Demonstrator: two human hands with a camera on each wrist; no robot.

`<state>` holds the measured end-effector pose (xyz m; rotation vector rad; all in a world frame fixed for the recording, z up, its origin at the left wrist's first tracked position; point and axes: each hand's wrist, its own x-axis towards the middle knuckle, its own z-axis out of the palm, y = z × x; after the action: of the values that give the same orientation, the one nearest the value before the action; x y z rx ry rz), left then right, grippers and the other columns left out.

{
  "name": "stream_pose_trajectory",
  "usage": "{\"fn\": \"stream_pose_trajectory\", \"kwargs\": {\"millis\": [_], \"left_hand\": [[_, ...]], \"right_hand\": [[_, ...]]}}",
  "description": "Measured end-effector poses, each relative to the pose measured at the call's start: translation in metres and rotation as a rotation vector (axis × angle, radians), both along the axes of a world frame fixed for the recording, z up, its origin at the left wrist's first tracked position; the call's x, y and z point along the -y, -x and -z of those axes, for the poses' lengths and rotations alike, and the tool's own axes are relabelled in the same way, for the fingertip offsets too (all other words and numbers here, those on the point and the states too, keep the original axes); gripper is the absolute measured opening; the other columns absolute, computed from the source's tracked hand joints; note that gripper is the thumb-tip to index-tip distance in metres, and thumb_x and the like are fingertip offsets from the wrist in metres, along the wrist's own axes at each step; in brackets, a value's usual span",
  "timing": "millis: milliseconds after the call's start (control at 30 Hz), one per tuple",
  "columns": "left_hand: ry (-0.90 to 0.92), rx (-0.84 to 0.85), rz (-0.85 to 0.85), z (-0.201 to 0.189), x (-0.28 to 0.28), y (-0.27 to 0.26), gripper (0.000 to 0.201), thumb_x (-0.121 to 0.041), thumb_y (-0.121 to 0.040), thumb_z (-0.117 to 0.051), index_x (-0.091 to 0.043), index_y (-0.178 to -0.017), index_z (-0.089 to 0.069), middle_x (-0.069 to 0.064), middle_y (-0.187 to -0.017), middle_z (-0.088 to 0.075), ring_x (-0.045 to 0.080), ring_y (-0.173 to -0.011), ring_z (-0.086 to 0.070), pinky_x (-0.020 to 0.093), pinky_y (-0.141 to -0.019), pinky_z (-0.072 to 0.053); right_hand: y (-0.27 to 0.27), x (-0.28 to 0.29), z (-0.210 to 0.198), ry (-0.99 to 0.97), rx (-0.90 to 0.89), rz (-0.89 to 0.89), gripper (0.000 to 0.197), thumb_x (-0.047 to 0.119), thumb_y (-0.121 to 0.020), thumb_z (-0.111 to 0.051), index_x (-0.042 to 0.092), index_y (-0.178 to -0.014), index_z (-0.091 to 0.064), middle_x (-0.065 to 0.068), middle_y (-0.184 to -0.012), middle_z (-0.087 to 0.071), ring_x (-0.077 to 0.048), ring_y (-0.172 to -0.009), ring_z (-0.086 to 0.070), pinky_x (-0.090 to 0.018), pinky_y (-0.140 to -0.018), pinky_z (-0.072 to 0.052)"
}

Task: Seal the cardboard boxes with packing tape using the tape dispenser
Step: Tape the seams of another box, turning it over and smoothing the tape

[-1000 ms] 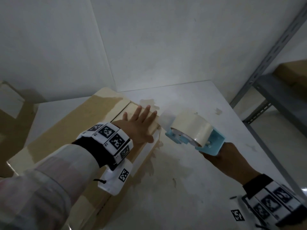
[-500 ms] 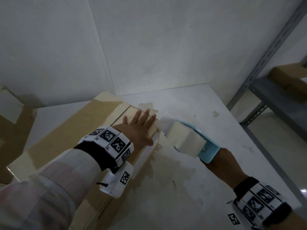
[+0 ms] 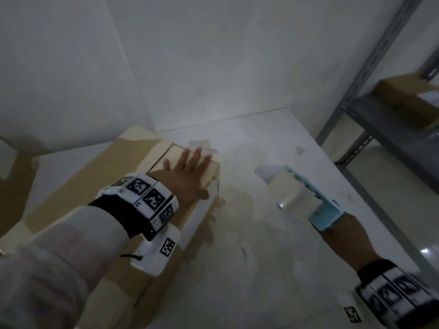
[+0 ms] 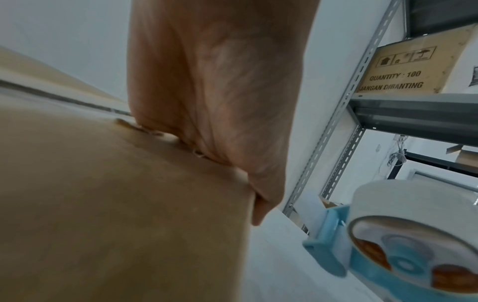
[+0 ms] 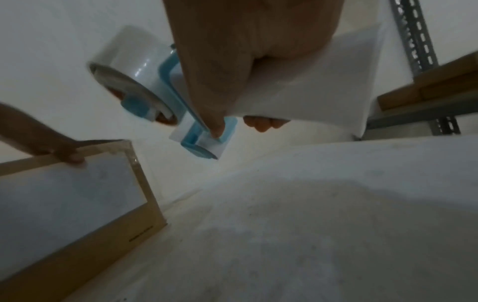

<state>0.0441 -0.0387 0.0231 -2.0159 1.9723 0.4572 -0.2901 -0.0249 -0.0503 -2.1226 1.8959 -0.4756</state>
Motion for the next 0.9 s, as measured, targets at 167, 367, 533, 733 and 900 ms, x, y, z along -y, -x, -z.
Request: {"fn": "stream_pose_trajectory", "kwargs": {"millis": [167,367,533,733,900], "left_hand": [[-0.117,0.009,0.004,-0.006,-0.001,0.001,0.097,-0.063,-0.079,-0.045,-0.029,-0.144,0.019,-0.006,-0.152,0.029,0.018,-0.142,0.023,0.053,-0.113,0.002],[-0.102,-0.006,0.013,-0.008,-0.001,0.001,0.092,-0.051,-0.087,-0.047,-0.028,-0.144,0.021,-0.005,-0.151,0.031,0.019,-0.141,0.025,0.054,-0.113,0.004],[-0.114,-0.029,0.007,-0.014,-0.002,0.003,0.096,-0.052,-0.086,-0.049,-0.026,-0.143,0.024,-0.006,-0.152,0.03,0.019,-0.142,0.024,0.054,-0.113,0.003],[-0.177,-0.089,0.02,-0.027,-0.004,0.002,0.097,-0.054,-0.086,-0.048,-0.021,-0.144,0.022,-0.005,-0.15,0.033,0.018,-0.141,0.026,0.054,-0.114,0.007],[-0.183,-0.123,0.057,-0.041,-0.007,-0.007,0.087,-0.051,-0.09,-0.044,-0.017,-0.147,0.012,0.0,-0.152,0.031,0.018,-0.143,0.021,0.049,-0.116,0.002]], "right_hand": [[-0.034,0.008,0.003,-0.088,0.083,-0.016,0.032,0.005,-0.079,-0.063,-0.003,-0.107,-0.049,-0.024,-0.101,-0.057,-0.04,-0.092,-0.058,-0.036,-0.065,-0.042],[-0.06,0.016,0.021,-0.168,-0.023,-0.011,0.032,0.008,-0.081,-0.055,-0.002,-0.108,-0.042,-0.02,-0.107,-0.047,-0.037,-0.099,-0.048,-0.045,-0.076,-0.043],[-0.07,0.013,0.027,-0.226,-0.064,0.113,0.038,0.021,-0.085,-0.059,0.0,-0.111,-0.041,-0.019,-0.112,-0.047,-0.035,-0.103,-0.047,-0.043,-0.08,-0.041],[-0.069,0.01,0.044,-0.336,0.008,0.203,0.05,0.029,-0.082,-0.063,0.0,-0.115,-0.039,-0.022,-0.118,-0.045,-0.038,-0.108,-0.045,-0.044,-0.086,-0.039],[-0.073,0.01,0.042,-0.37,0.037,0.222,0.057,0.026,-0.079,-0.068,-0.002,-0.118,-0.038,-0.022,-0.12,-0.043,-0.038,-0.11,-0.044,-0.045,-0.089,-0.039]]}}
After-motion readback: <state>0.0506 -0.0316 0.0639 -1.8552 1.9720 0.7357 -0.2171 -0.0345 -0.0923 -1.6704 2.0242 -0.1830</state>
